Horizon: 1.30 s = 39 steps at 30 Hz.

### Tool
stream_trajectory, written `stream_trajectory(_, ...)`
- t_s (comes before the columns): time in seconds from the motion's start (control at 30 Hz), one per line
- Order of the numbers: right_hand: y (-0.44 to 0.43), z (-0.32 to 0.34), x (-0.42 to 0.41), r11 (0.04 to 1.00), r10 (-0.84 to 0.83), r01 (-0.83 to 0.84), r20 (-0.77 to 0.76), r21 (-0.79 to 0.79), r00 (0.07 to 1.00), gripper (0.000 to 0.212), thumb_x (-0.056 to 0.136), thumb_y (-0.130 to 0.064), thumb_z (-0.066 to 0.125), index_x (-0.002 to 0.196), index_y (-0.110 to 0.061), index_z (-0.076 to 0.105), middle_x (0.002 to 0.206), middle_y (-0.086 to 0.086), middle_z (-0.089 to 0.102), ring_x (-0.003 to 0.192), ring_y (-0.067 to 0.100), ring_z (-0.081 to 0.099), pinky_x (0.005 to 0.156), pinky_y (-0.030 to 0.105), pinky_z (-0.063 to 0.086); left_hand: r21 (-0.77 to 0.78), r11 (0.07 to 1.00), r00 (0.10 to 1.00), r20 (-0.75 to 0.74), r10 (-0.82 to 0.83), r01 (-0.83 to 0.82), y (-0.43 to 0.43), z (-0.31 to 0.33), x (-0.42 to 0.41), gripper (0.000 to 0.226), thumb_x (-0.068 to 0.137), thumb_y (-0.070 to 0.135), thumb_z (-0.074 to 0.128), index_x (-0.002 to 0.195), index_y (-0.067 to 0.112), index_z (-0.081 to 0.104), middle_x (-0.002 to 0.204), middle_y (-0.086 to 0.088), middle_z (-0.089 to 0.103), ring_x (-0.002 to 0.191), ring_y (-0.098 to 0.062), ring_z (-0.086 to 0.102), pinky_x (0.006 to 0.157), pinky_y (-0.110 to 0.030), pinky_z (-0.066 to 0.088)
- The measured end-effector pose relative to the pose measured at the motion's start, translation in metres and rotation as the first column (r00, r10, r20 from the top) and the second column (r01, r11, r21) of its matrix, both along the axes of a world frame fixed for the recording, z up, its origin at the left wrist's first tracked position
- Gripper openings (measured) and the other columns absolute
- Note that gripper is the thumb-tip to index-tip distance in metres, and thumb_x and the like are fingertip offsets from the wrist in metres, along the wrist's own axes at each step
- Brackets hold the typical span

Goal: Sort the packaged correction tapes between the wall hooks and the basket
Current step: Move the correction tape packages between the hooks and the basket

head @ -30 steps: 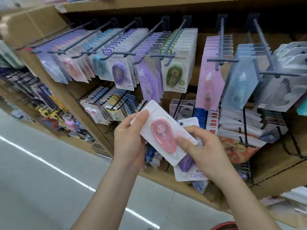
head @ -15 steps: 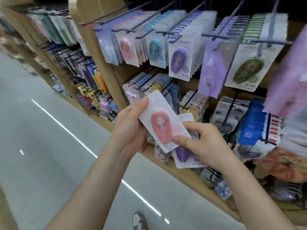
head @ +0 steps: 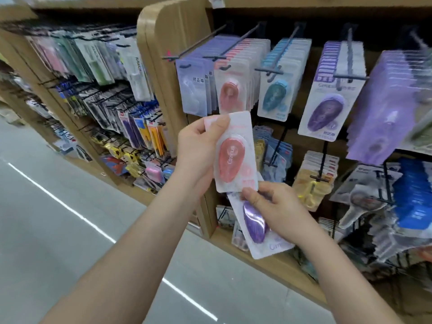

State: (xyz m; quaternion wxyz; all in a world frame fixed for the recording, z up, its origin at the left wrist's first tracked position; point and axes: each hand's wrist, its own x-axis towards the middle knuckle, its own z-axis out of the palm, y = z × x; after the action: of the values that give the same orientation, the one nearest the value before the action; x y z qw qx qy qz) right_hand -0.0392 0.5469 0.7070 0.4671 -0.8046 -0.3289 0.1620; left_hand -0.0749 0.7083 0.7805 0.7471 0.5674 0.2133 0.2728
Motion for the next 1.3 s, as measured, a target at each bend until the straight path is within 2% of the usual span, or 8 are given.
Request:
stream_trajectory(0.23,0.051,0.014,0.026,0.981,-0.107,0.110,-0.024,0.162,0.994,0.027,0.097,-0.028,0.062,0.072,-0.037,0.069,0.069,-0.029,0.067,0.071,-0.009,0.060,0.065,0.009,0.042,0.137,0.988,0.993,0.101,0.055,-0.069,0.052,0.020,0.051,0.008,0.088,0.017,0.071,0.085,0.010,0.074,0.100,-0.025,0.071,0.098,-0.042,0.068,0.091,-0.060,0.053)
stream_trajectory(0.4,0.067,0.007,0.057,0.913,-0.288,0.289,-0.045,0.287,0.956,0.020,0.093,-0.030,0.067,0.078,-0.043,0.068,0.072,-0.031,0.069,0.076,-0.010,0.063,0.072,0.014,0.046,0.340,0.931,0.990,0.082,0.112,-0.134,0.069,0.018,0.078,0.009,0.082,0.031,0.071,0.078,0.023,0.074,0.087,-0.009,0.075,0.089,-0.031,0.071,0.086,-0.057,0.055)
stream_trajectory(0.53,0.076,0.008,0.078,0.897,-0.352,0.341,-0.010,0.282,0.936,0.014,0.090,-0.033,0.070,0.100,-0.025,0.077,0.085,-0.032,0.064,0.086,-0.016,0.060,0.080,0.008,0.044,0.423,0.896,0.987,0.132,0.090,-0.139,0.074,0.017,0.090,0.014,0.091,0.021,0.071,0.079,0.028,0.072,0.075,0.014,0.072,0.080,-0.004,0.067,0.080,-0.030,0.056)
stream_trajectory(0.7,0.089,0.013,0.093,0.919,-0.316,0.298,0.028,0.260,0.948,0.021,0.088,-0.034,0.072,0.104,-0.020,0.078,0.087,-0.028,0.065,0.089,-0.008,0.063,0.086,0.015,0.046,0.408,0.902,0.981,0.179,0.074,-0.143,0.076,0.020,0.092,0.008,0.090,0.018,0.071,0.083,0.020,0.072,0.071,0.016,0.070,0.072,0.002,0.063,0.069,-0.018,0.049)
stream_trajectory(0.83,0.095,0.014,0.100,0.919,-0.310,0.288,0.043,0.270,0.950,0.021,0.088,-0.035,0.072,0.102,-0.020,0.079,0.084,-0.032,0.064,0.085,-0.021,0.058,0.083,0.008,0.045,0.417,0.906,0.988,0.155,0.003,-0.068,0.079,0.025,0.095,0.027,0.091,0.014,0.069,0.066,0.022,0.066,0.056,0.018,0.058,0.060,0.000,0.052,0.062,-0.020,0.045)
stream_trajectory(1.0,0.102,0.012,0.100,0.903,-0.328,0.320,-0.020,0.286,0.944,0.016,0.087,-0.033,0.073,0.098,-0.023,0.079,0.087,-0.024,0.070,0.090,-0.005,0.066,0.089,0.028,0.054,0.328,0.940,0.987,0.096,-0.129,0.091,0.090,0.024,0.101,0.045,0.095,0.014,0.062,0.054,0.029,0.070,0.066,0.010,0.066,0.073,-0.013,0.060,0.072,-0.033,0.050)
stream_trajectory(1.2,0.107,0.010,0.093,0.861,-0.376,0.384,-0.091,0.334,0.922,0.013,0.087,-0.027,0.075,0.077,-0.035,0.074,0.077,-0.021,0.074,0.076,-0.002,0.067,0.074,0.022,0.051,0.367,0.927,0.987,0.105,-0.119,0.073,0.090,0.021,0.098,0.009,0.100,0.016,0.056,0.103,0.020,0.062,0.075,0.011,0.070,0.075,-0.005,0.065,0.074,-0.024,0.054)
stream_trajectory(1.3,0.109,0.011,0.089,0.840,-0.400,0.418,-0.126,0.346,0.908,0.009,0.087,-0.027,0.075,0.080,-0.033,0.076,0.080,-0.017,0.075,0.080,0.002,0.069,0.078,0.028,0.054,0.517,0.855,0.987,0.111,-0.113,0.040,0.091,-0.006,0.077,0.036,0.092,0.022,0.068,0.118,0.034,0.046,0.096,0.000,0.070,0.085,-0.017,0.069,0.080,-0.043,0.057)
